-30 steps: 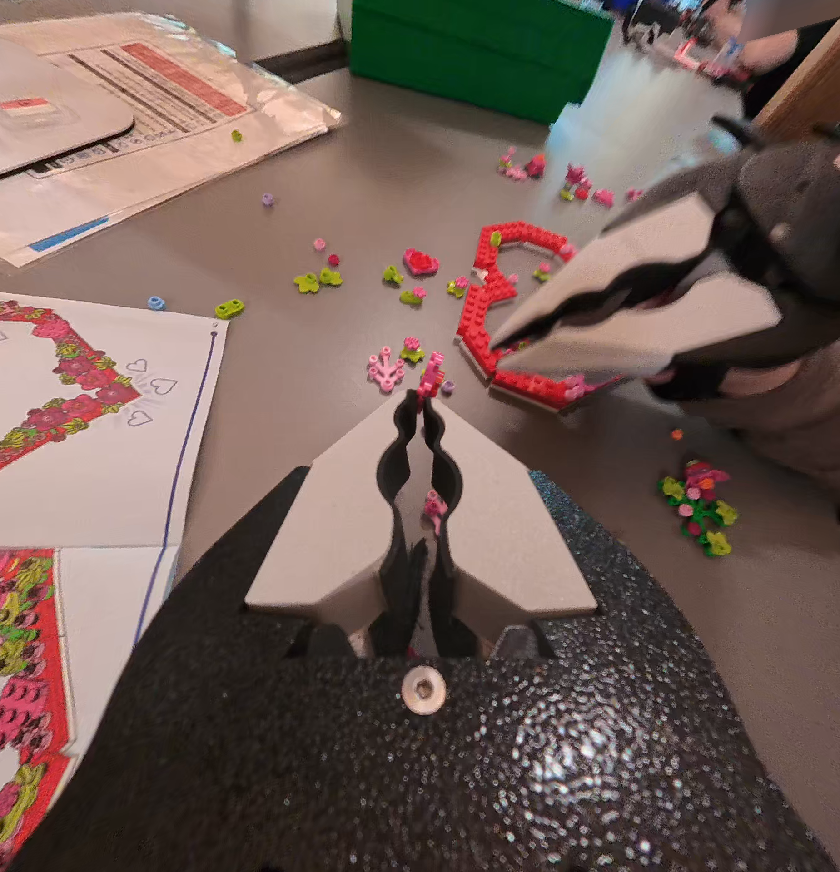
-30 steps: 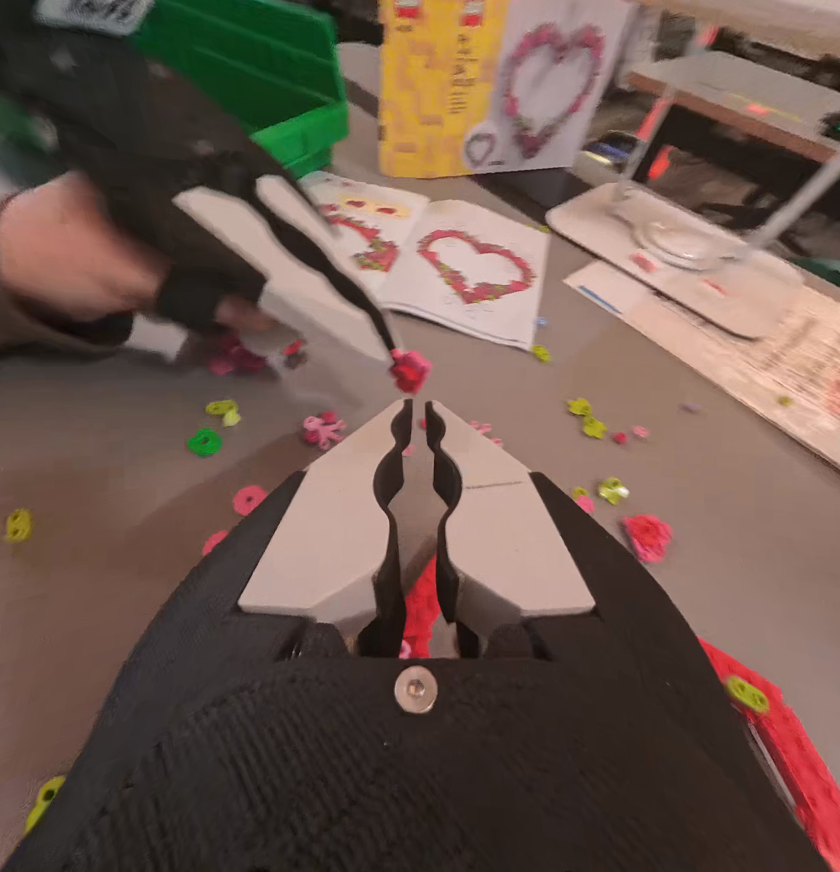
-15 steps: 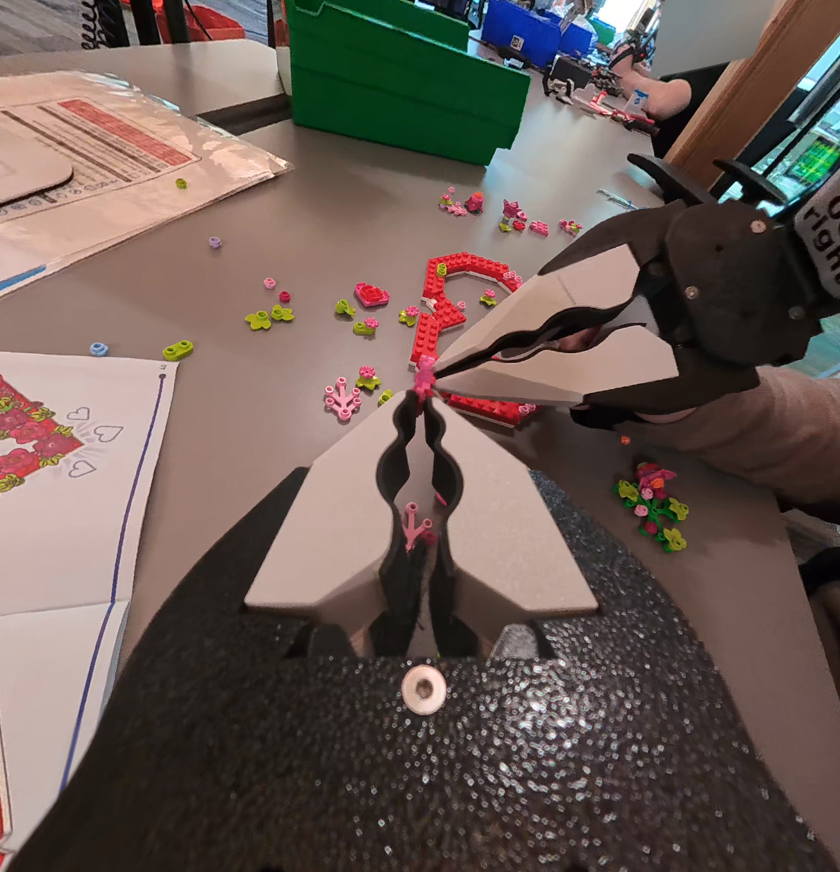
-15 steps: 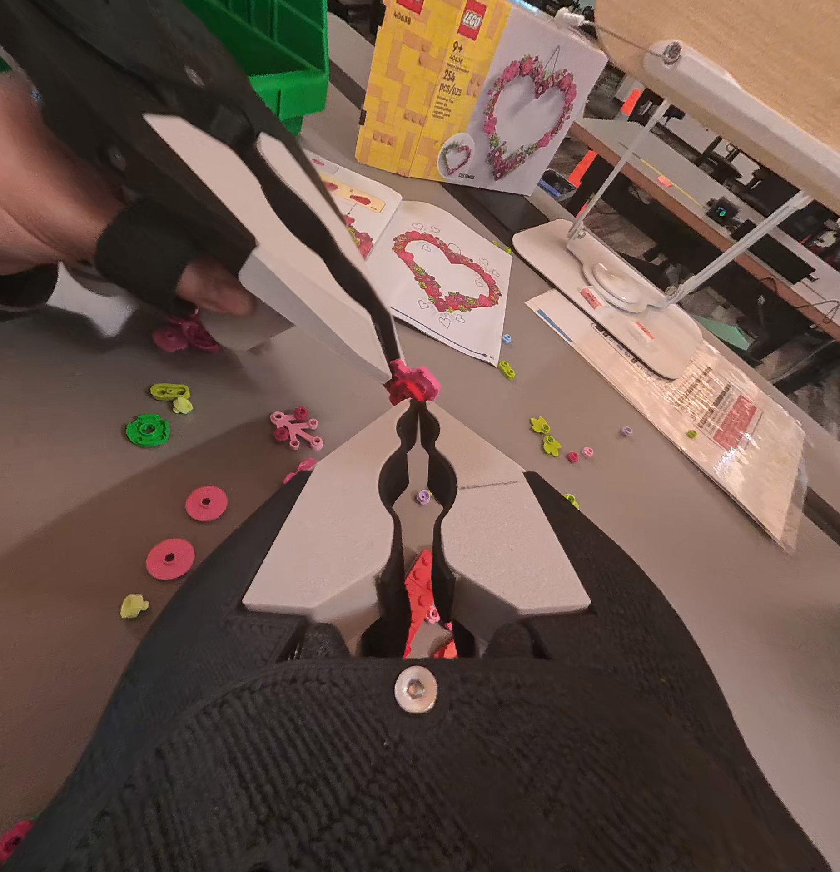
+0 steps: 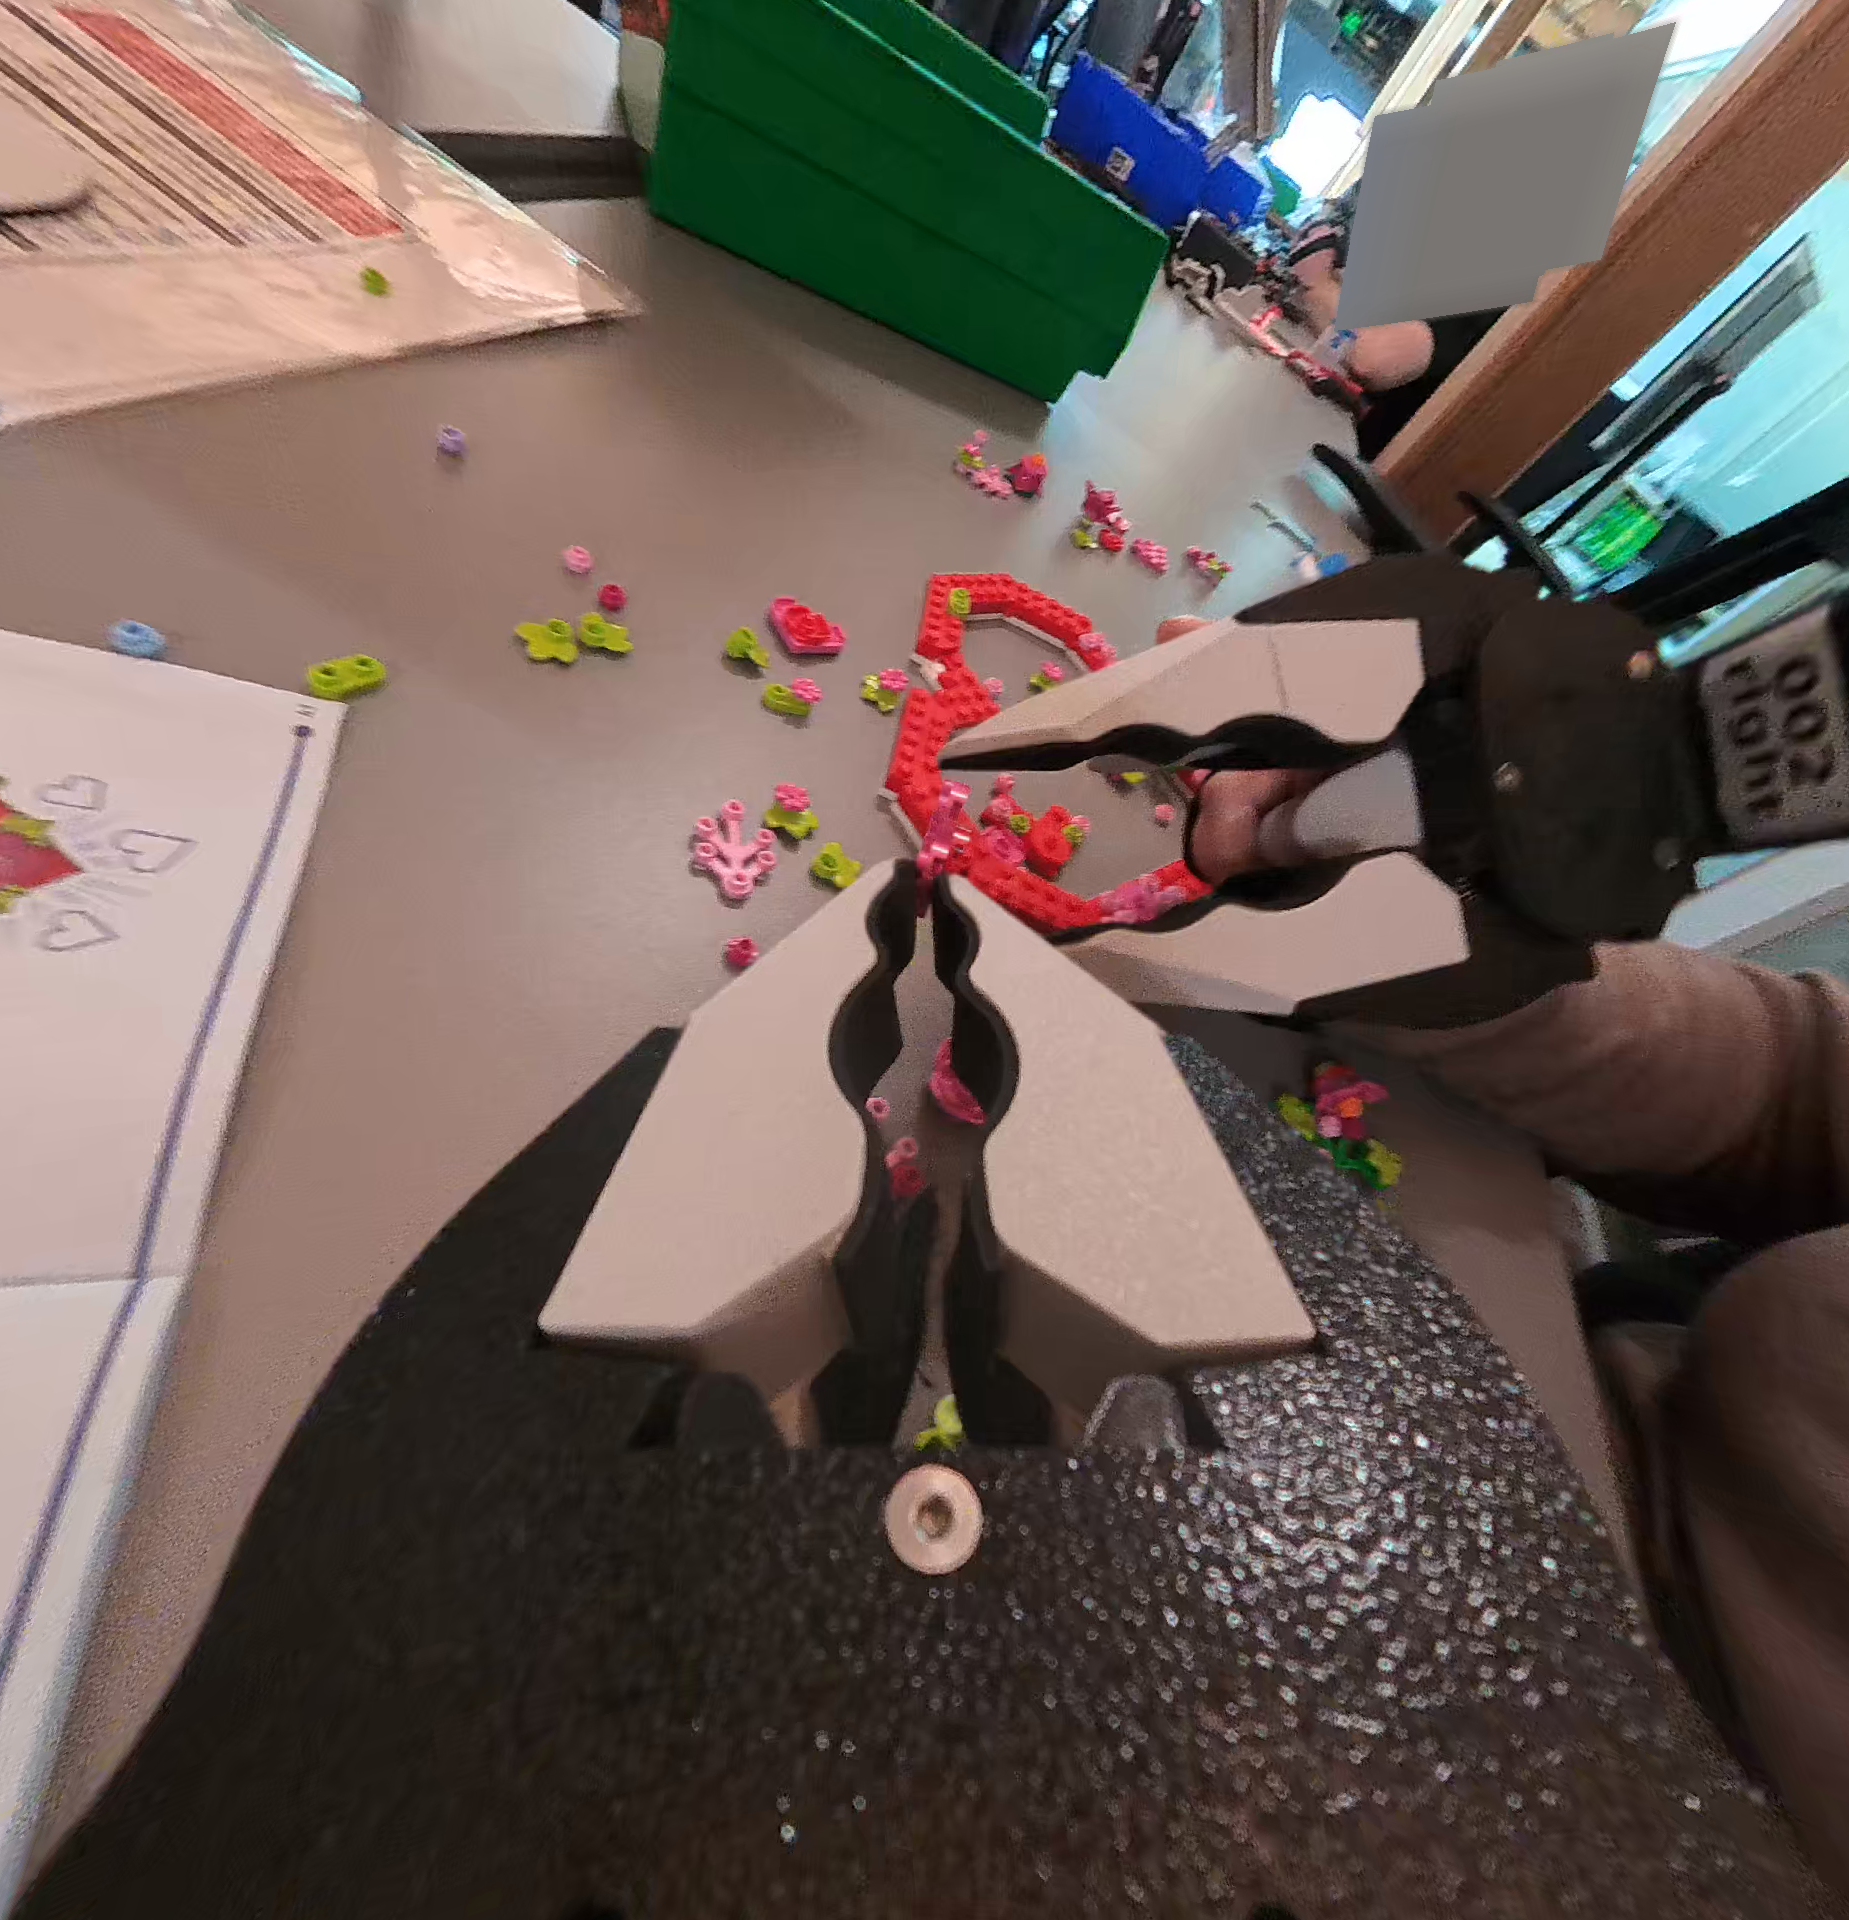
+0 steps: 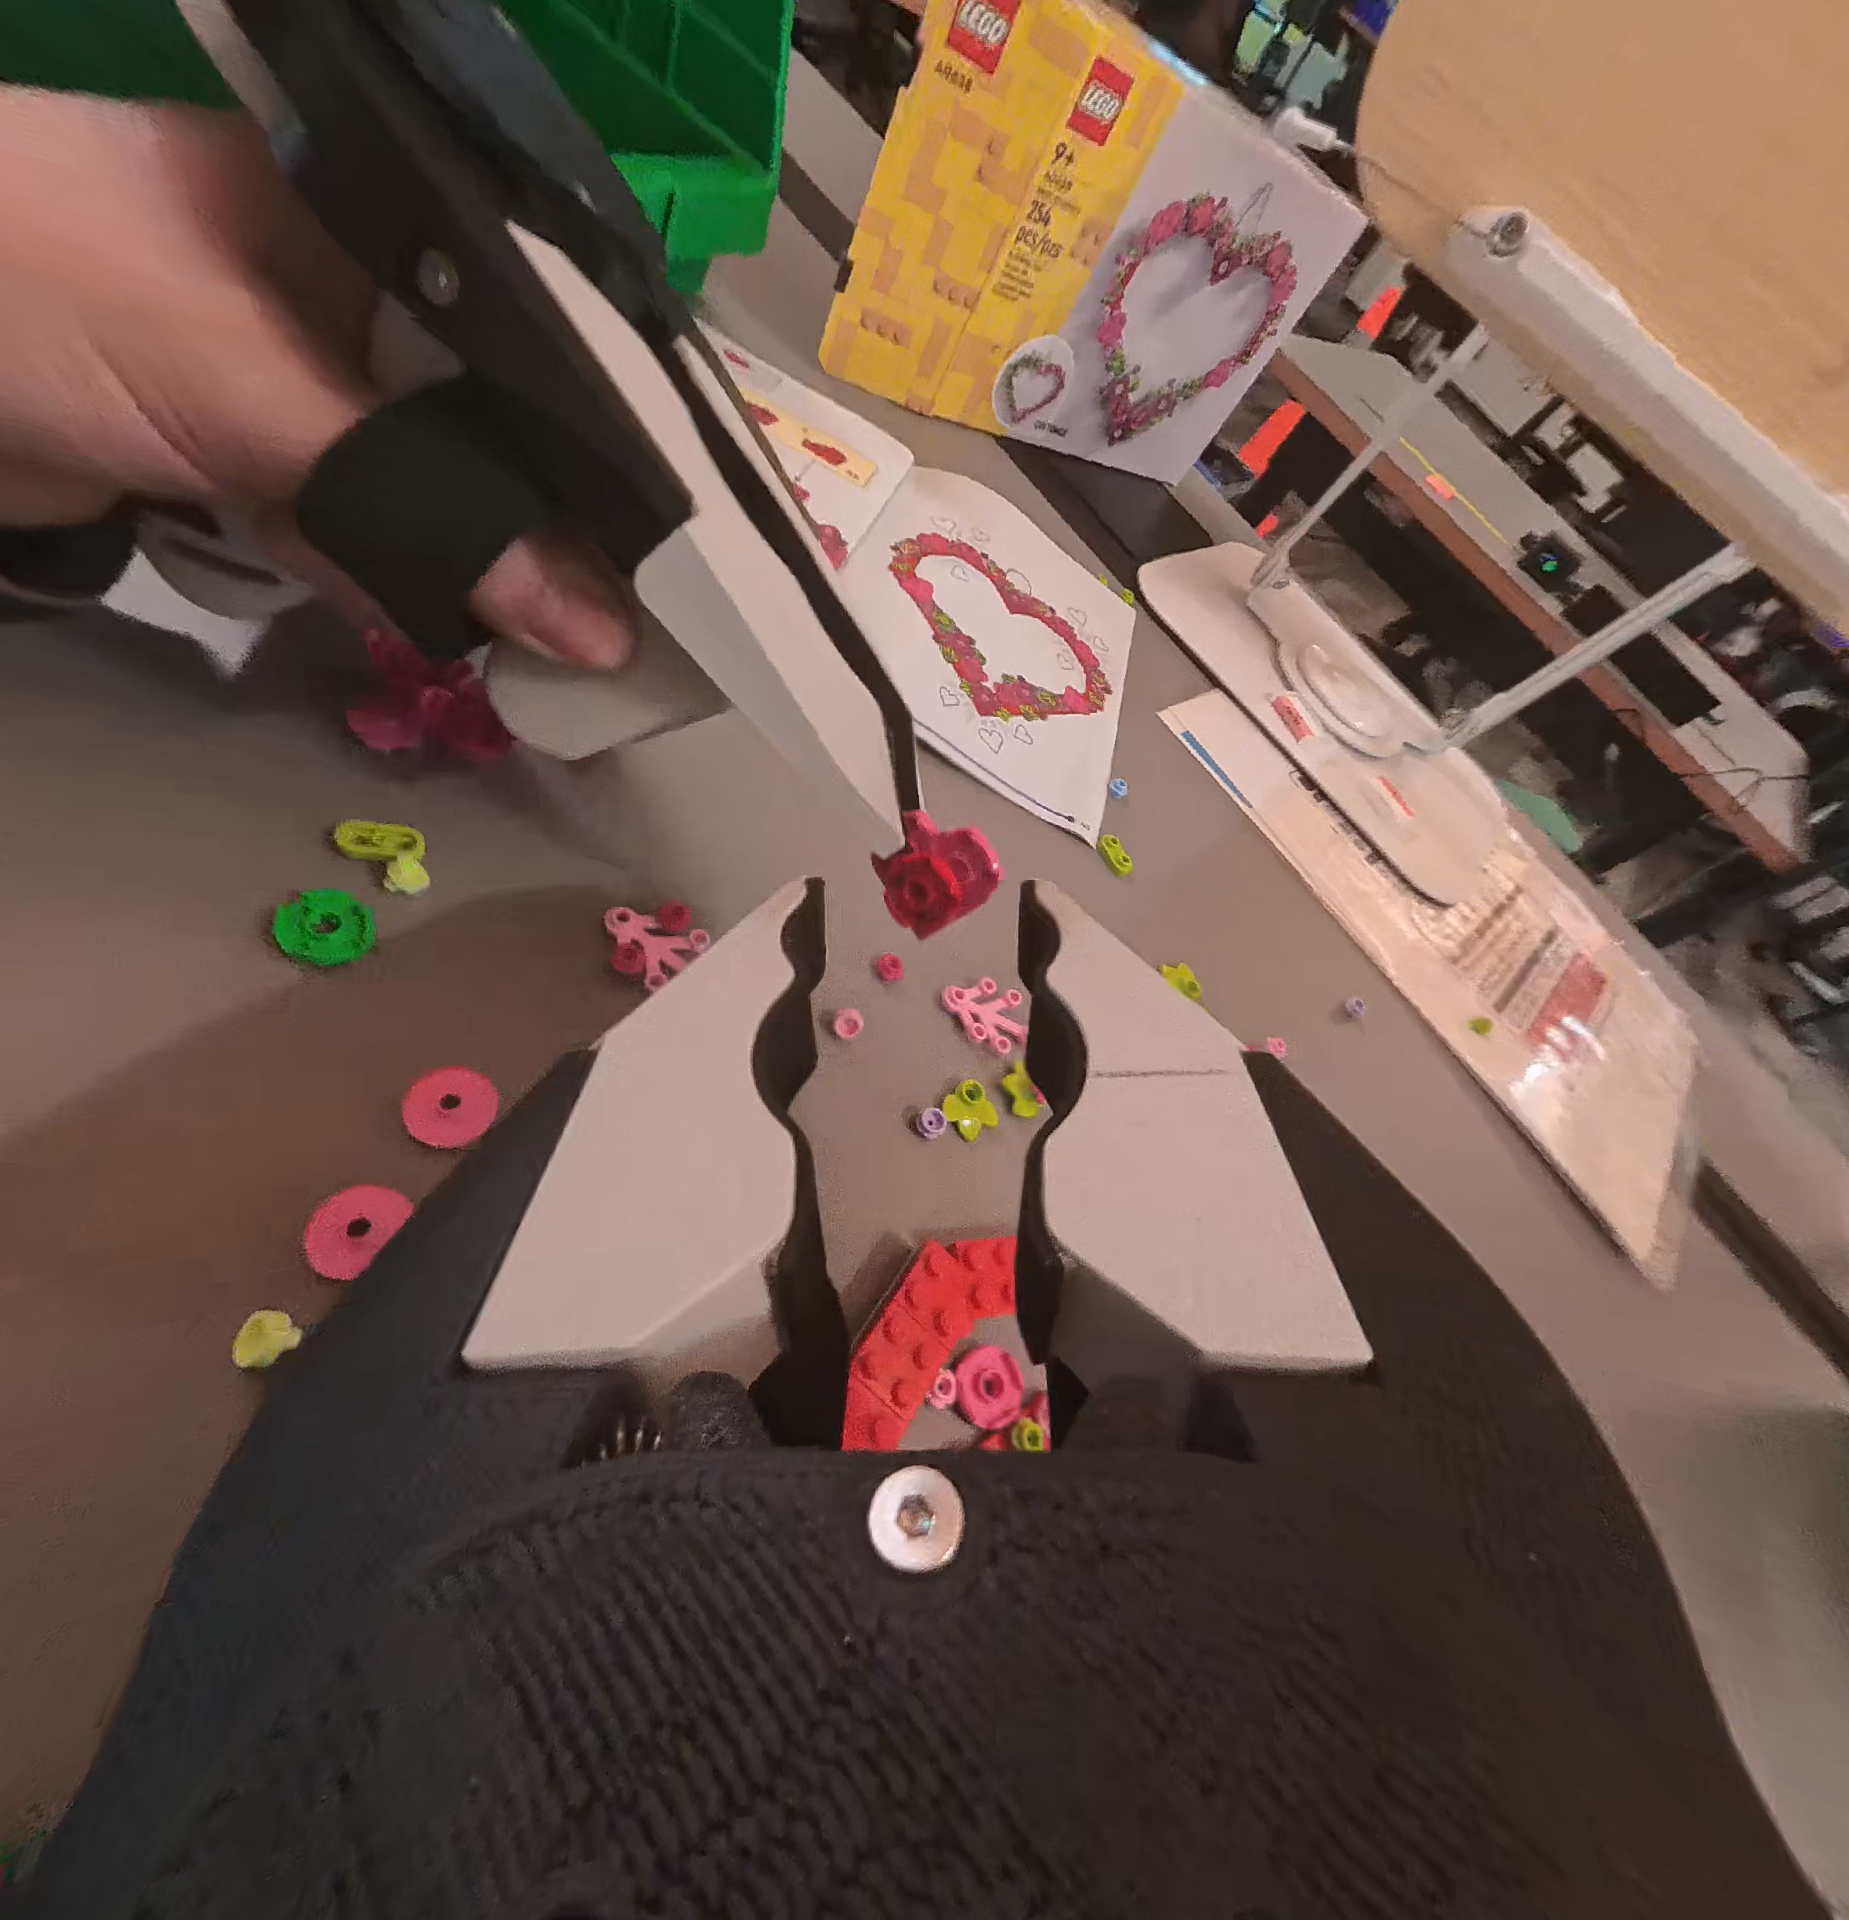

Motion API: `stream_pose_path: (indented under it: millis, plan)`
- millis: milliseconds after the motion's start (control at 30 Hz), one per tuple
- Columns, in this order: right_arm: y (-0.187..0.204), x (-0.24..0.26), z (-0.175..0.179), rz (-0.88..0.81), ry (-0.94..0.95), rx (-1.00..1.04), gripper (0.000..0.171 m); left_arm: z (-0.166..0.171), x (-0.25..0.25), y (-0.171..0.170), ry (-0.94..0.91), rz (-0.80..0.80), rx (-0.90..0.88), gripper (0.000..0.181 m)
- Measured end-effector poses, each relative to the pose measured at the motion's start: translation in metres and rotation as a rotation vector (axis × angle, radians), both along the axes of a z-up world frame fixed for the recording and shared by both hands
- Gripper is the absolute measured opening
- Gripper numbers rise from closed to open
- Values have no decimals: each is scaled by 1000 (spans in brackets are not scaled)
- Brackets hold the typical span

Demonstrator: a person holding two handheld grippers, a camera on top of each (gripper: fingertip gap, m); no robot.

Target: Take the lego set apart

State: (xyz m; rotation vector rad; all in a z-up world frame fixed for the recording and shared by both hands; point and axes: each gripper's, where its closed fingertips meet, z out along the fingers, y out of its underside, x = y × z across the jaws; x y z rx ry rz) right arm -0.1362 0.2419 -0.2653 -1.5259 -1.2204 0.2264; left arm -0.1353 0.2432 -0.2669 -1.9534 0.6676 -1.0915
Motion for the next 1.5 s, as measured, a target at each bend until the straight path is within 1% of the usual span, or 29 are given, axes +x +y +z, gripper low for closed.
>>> stream_pose_path:
  millis: [67,100,133,200,433,633,900,933,1000,1033,1100,1167,1233,1333,1467,1500]
  plan:
    - [0,0,0,-11,-56,65,36,2,5,-4,-53,-20,-60,0]
    - [1,1,-1,-22,-91,100,29,0,6,-6,-65,-27,-90,0]
    - [2,2,-1,-25,-120,128,26,0,6,-6,-72,-29,-102,0]
    - [1,3,-2,-19,-160,137,24,-1,6,-7,-56,-40,-100,0]
    - [-8,12,-18,109,-212,-9,22,-16,13,-15,286,-94,166,1]
    - [-14,19,-29,189,-240,-101,22,-27,20,-22,434,-155,270,2]
    - [-22,23,-38,255,-197,-254,21,-34,23,-27,566,-210,390,1]
    - [-24,24,-39,269,-190,-273,7,-35,20,-23,612,-206,446,0]
    - [-25,24,-39,278,-176,-286,7,-33,21,-24,640,-213,484,0]
    - [-24,24,-38,275,-173,-285,7,-33,21,-25,629,-209,479,0]
    - [-22,22,-35,254,-153,-279,9,-31,20,-22,560,-179,398,0]
    - [-19,19,-33,234,-180,-210,26,-26,17,-17,444,-126,282,0]
    - [-12,16,-33,193,-257,-59,44,-20,15,-14,293,-88,127,0]
    - [-8,10,-32,151,-349,103,36,-18,11,-15,117,-82,-83,0]
    - [-8,5,-26,125,-351,142,26,-16,18,-23,1,-126,-217,0]
    - [-8,6,-26,124,-366,144,25,-16,18,-23,1,-127,-213,0]
